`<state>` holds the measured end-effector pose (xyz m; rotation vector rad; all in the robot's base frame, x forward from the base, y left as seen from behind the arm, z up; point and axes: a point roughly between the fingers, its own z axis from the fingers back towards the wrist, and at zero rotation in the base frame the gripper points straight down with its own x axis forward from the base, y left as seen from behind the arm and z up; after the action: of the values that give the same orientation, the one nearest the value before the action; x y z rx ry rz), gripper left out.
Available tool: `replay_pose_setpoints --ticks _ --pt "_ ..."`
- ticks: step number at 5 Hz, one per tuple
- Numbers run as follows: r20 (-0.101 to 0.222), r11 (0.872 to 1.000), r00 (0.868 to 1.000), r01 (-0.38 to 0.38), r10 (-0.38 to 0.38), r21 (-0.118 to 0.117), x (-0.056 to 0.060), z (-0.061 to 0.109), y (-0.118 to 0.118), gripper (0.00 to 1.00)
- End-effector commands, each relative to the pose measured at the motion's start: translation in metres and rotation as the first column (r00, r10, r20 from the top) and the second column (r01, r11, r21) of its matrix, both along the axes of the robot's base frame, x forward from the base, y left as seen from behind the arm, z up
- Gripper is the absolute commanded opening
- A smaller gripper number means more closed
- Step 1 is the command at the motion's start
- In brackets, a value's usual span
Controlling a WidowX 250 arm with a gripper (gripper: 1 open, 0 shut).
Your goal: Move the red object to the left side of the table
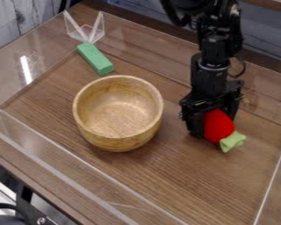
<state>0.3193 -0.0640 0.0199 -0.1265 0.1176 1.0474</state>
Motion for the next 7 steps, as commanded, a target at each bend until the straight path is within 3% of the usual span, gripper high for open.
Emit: replay_pose_setpoints --ticks 1,2,3,4,5,6,7 --pt "0.043 0.999 0.999 0.034 -0.033 -0.02 0.009 0.016 -0.007 1.0" --pt "0.045 0.997 0.996 0.072 -0.071 -0.027 0.013 0.019 -0.016 1.0" --pt "0.055 0.999 0.998 0.021 -0.019 -0.036 0.02 0.025 -0.02 1.0" --pt "0.072 0.999 0.997 -0.021 0.023 -0.029 0.022 0.032 -0.021 1.0" --pt "0.071 0.999 0.997 -0.013 0.015 -0.033 0.021 0.036 -0.025 0.0" --pt "0.072 0.998 0.997 0.0 0.005 -0.068 0.026 0.046 -0.01 0.0" --pt "0.086 0.993 0.996 0.011 0.0 -0.12 0.032 0.067 0.008 0.0"
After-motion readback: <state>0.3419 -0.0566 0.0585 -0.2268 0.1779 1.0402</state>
